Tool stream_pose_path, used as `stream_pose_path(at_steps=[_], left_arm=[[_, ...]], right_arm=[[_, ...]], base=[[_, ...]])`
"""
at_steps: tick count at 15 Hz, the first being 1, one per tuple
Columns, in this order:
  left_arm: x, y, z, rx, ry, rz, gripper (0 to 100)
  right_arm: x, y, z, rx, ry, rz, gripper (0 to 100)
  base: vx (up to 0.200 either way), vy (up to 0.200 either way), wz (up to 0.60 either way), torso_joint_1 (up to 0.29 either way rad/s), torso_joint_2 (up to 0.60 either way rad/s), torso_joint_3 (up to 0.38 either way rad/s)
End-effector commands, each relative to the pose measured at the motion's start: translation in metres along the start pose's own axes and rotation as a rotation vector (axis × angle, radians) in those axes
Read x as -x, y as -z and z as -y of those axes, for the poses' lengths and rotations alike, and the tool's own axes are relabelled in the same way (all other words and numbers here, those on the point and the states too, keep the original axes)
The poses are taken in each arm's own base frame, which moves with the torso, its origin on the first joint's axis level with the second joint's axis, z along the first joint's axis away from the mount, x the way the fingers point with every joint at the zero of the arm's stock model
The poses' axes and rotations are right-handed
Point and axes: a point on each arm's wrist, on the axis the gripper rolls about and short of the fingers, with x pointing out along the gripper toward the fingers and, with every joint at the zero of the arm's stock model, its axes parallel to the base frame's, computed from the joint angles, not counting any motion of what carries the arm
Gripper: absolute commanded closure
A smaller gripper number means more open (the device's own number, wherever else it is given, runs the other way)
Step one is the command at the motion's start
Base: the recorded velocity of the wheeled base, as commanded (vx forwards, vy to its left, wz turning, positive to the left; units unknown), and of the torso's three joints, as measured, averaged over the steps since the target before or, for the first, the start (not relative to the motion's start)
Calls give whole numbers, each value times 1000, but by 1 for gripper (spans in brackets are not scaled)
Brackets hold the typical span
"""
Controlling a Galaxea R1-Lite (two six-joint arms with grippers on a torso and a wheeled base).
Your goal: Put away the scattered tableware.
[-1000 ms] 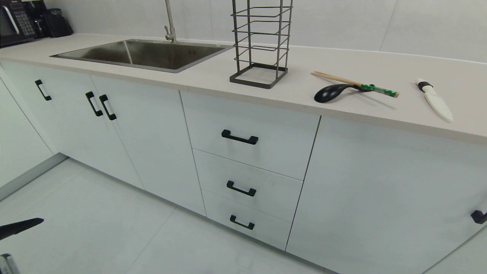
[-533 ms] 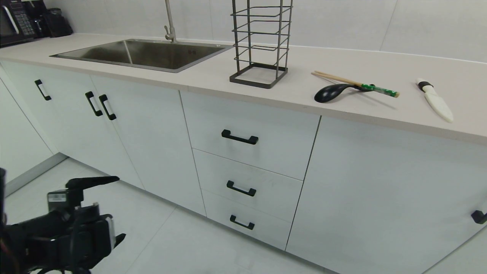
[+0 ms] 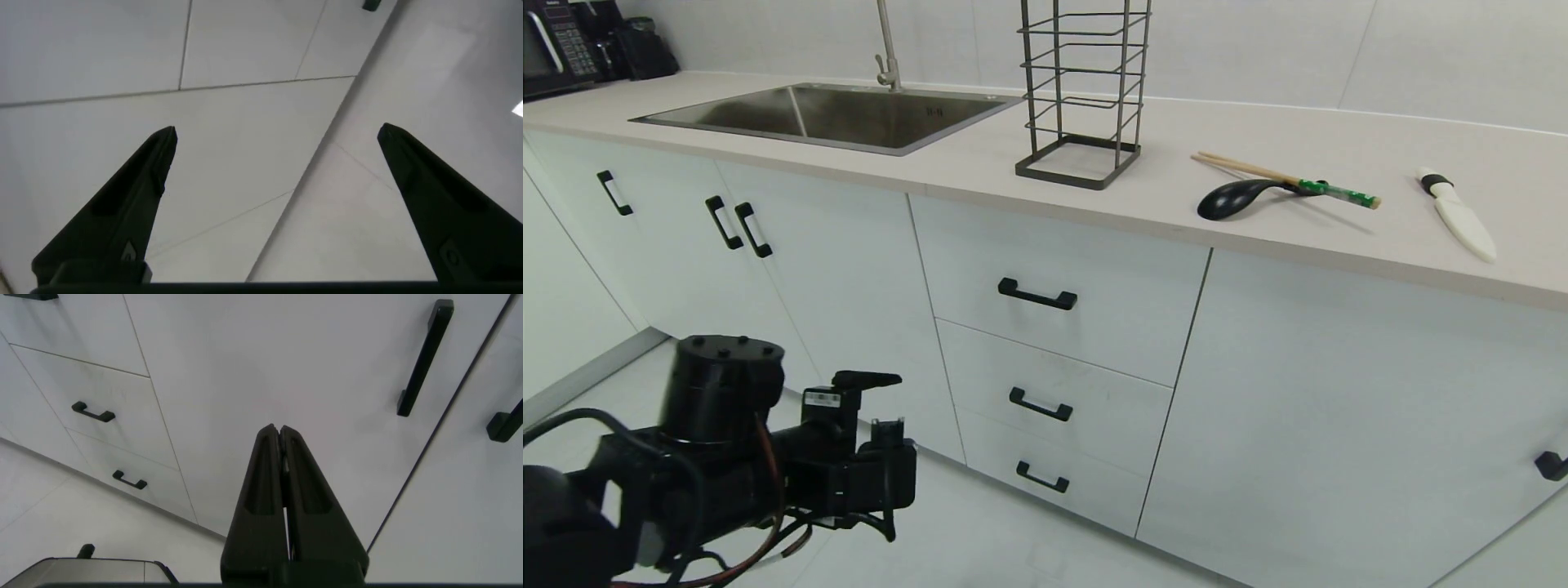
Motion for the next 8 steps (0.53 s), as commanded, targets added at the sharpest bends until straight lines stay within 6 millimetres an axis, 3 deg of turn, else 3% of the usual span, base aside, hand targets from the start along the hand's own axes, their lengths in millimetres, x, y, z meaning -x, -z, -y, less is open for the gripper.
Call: stream_pose_path(at_steps=[1,5,8], left_arm=[[-38,-3,7,-42,94,-1,0],[-78,-32,11,-101,156,80,0],[-98,-35,12,-85,208,156,0]], right_arm=[[0,0,0,0,0,-1,100],[0,0,0,0,0,-1,100],[0,0,0,0,0,-1,100]], base=[[0,0,0,0,0,0],[0,0,0,0,0,0],[0,0,0,0,0,0]])
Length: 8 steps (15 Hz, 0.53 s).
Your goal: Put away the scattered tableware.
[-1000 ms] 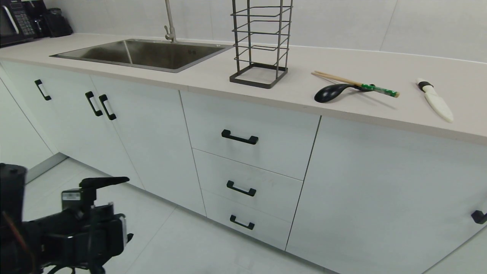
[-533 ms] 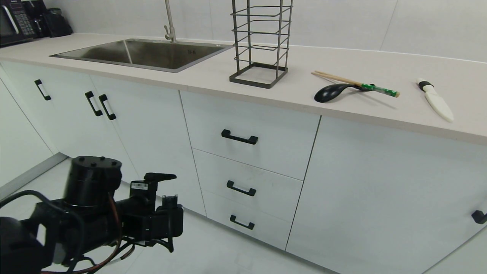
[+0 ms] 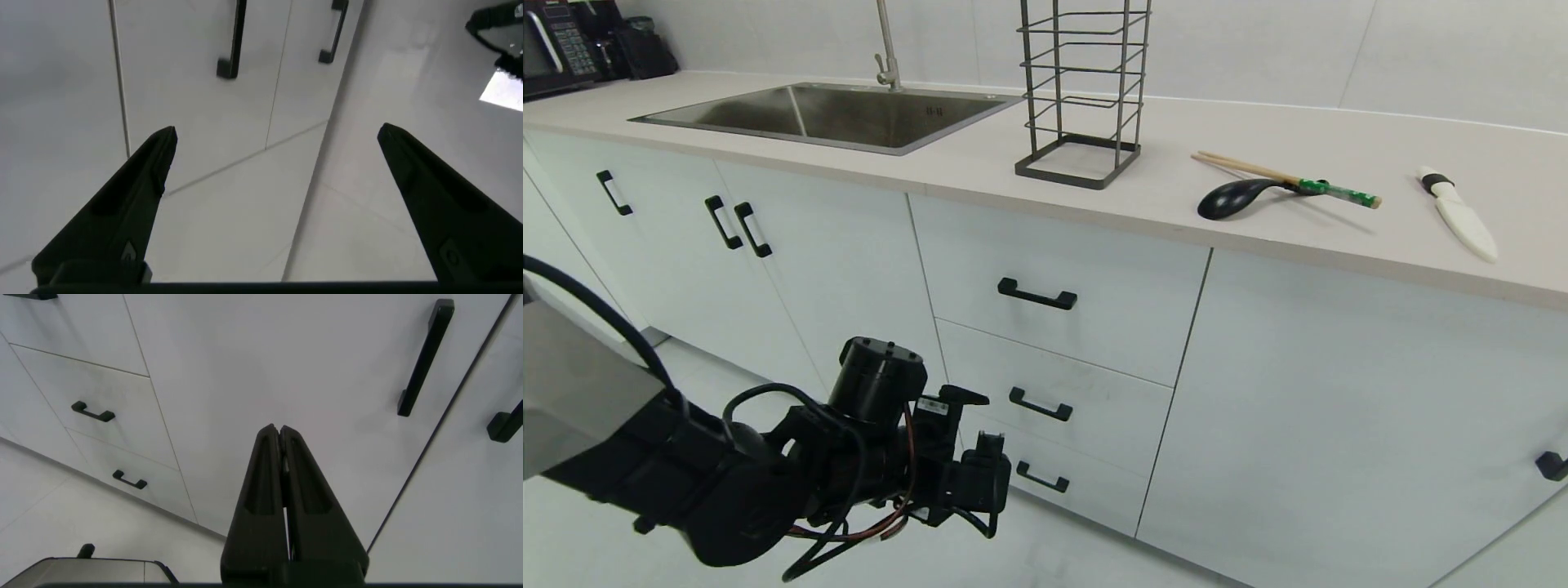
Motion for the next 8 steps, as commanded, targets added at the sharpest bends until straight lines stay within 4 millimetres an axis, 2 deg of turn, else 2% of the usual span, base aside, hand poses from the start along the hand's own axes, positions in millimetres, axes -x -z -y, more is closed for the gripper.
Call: stream_pose_path(at_steps=[1,2,6,7,8], left_arm=[[-26,3,4,14,64,48,0],[-33,5,7,20,83,63,0],[-65,2,-5,13,85,125,0],[-65,2,-5,13,85,125,0],[-78,6,-9,19,77,120,0]], right_arm=[[0,0,0,0,0,-1,100],[0,0,0,0,0,-1,100],[0,0,0,0,0,-1,100],[0,0,0,0,0,-1,100],[0,0,0,0,0,-1,100]], base=[[0,0,0,0,0,0],[0,0,0,0,0,0],[0,0,0,0,0,0],[0,0,0,0,0,0],[0,0,0,0,0,0]])
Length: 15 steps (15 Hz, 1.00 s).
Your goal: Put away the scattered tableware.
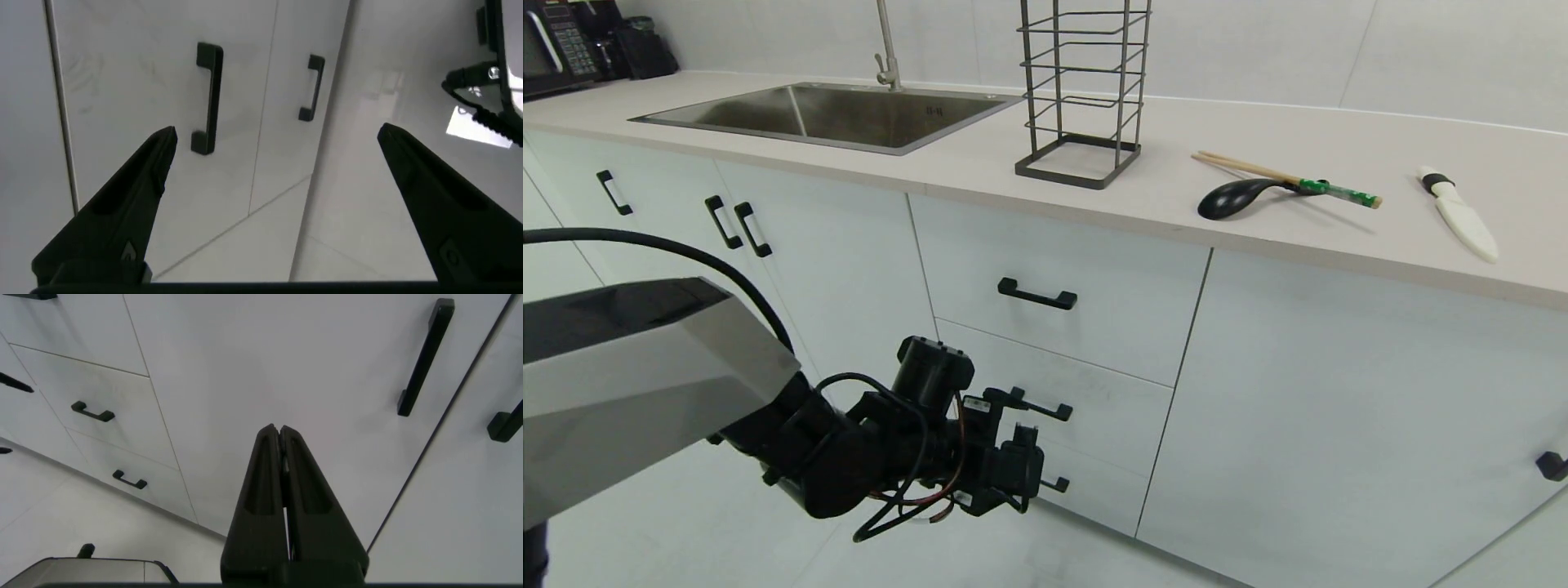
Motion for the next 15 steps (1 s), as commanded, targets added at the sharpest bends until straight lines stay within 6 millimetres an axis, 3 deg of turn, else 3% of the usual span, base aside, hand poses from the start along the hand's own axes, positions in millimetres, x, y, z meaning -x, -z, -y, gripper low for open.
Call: stream_pose_path(at_steps=[1,15], left_arm=[[-21,9,-3,9,6,-10,0],[-75,27,-7,16,8,-25,0]], right_arm=[[0,0,0,0,0,-1,100],[0,0,0,0,0,-1,100]], base=[[0,0,0,0,0,0],[0,0,0,0,0,0]])
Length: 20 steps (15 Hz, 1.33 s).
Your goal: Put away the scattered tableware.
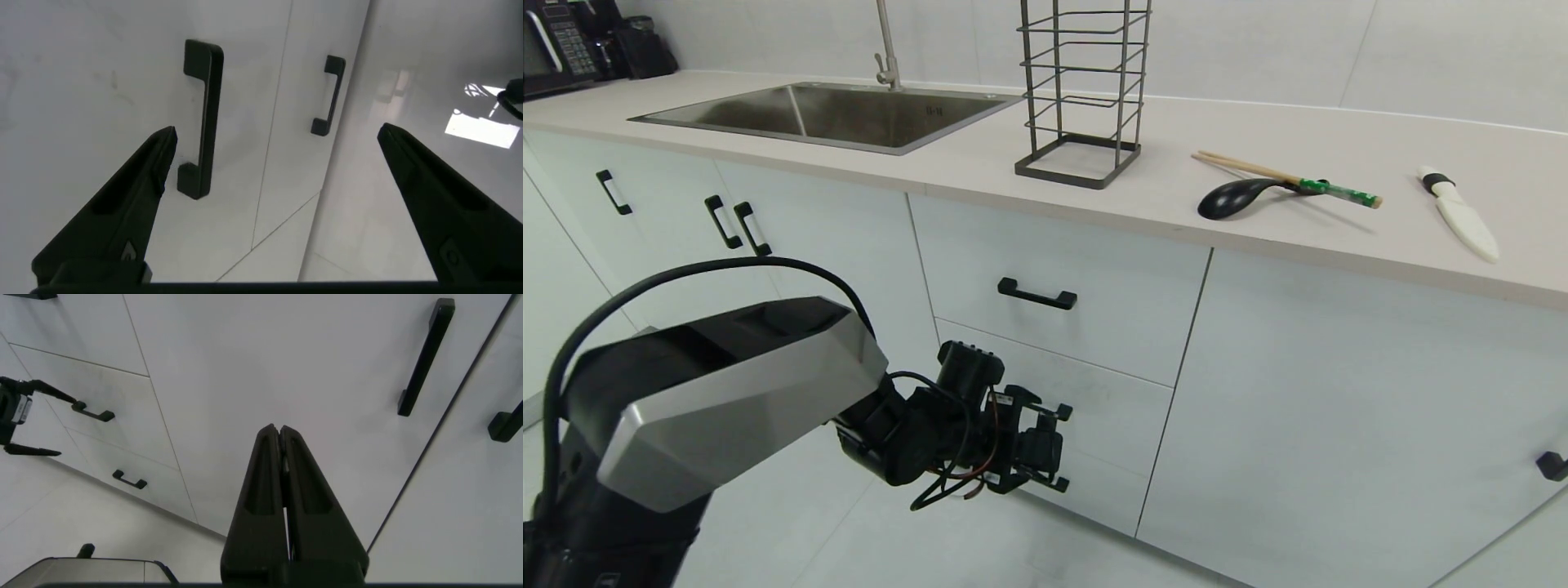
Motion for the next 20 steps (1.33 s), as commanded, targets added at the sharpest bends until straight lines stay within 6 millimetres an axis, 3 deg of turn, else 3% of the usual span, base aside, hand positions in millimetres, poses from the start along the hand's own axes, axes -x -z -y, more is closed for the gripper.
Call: stream_pose_path(at_steps=[1,20], left_arm=[[-9,2,1,1,6,-1,0],[-42,15,-5,2,-32,-38,0]], right_arm=[[0,0,0,0,0,-1,100],[0,0,0,0,0,-1,100]], base=[[0,0,0,0,0,0],[0,0,0,0,0,0]])
